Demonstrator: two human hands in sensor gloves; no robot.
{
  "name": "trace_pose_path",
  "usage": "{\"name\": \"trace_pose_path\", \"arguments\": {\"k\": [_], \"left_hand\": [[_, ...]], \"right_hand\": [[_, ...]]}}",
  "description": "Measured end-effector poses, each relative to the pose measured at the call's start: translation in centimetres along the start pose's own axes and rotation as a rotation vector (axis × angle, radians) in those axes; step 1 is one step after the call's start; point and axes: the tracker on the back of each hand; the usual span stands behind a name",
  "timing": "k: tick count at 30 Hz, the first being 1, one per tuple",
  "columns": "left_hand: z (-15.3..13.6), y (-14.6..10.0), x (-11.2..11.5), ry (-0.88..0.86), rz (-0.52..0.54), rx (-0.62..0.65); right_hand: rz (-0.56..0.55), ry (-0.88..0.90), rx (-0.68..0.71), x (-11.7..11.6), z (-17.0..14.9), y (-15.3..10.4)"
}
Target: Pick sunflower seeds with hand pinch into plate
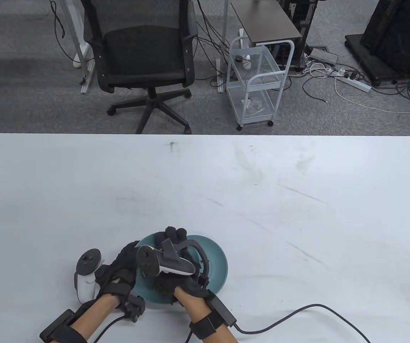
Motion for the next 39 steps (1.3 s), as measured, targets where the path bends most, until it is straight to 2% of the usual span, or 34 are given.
{"name": "trace_pose_path", "arguments": {"k": [20,26,32,39], "left_hand": [[0.1,0.0,0.2,0.036,0.006,0.001],[0.2,0.0,0.0,0.048,0.015,0.013],[0.3,0.0,0.0,0.041,0.016,0.018],[0.5,-0.2,-0.5,0.034,0.043,0.026]], "right_hand": [[0.003,-0.035,-0.026,-0.2,-0.4,-0.1],[-0.028,-0.024,-0.018,0.0,-0.5,-0.1],[-0.111,0.088,-0.057,2.2,-1.9,-1.2],[-0.213,0.178,-0.115,6.4,-6.4,-5.0]]}}
Point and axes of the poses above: the tracker on the back of each hand, its own z axis roughly to the thumb side, its own y axis roughly from the wrist to the fingertips, x = y × z, and after that the axes turned 3 degrees about -z, right-handed
